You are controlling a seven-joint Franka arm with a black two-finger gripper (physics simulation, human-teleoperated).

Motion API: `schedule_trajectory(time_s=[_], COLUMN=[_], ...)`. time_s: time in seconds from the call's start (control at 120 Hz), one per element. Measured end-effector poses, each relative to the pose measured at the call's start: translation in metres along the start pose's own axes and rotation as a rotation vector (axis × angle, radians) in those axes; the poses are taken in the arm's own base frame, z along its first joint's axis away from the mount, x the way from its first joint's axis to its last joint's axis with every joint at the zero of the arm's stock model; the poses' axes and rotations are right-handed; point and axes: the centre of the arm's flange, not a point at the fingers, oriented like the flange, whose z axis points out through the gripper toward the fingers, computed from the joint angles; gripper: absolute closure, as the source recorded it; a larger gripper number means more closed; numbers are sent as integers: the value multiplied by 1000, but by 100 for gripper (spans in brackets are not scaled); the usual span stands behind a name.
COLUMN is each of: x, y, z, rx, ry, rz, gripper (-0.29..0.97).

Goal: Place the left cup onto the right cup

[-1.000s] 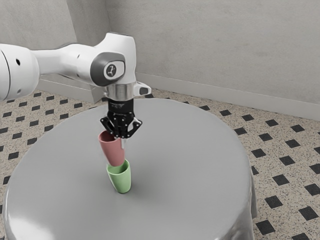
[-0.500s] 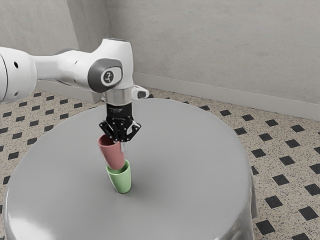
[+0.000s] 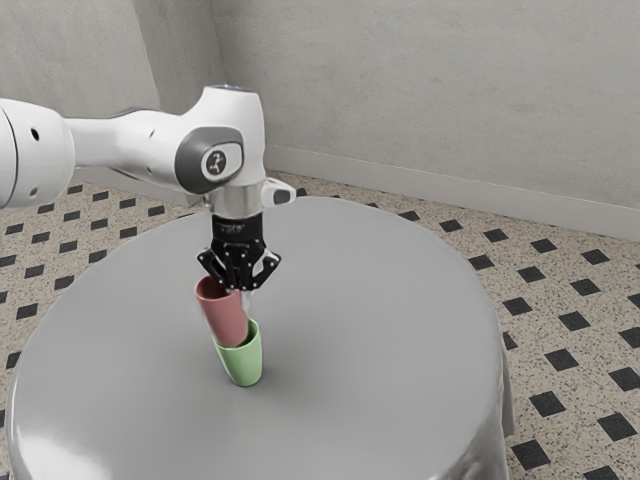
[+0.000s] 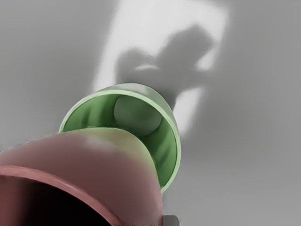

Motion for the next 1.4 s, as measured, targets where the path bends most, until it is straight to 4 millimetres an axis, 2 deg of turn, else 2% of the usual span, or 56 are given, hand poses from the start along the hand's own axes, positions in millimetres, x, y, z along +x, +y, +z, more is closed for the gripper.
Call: schedule_trajectory(time_s=[0.842,1.4], x=[3,5], y=[9,7], z=[-3,12], rx=[-15,-14], ry=[54,50], rz=[-9,-23], gripper=[79,79])
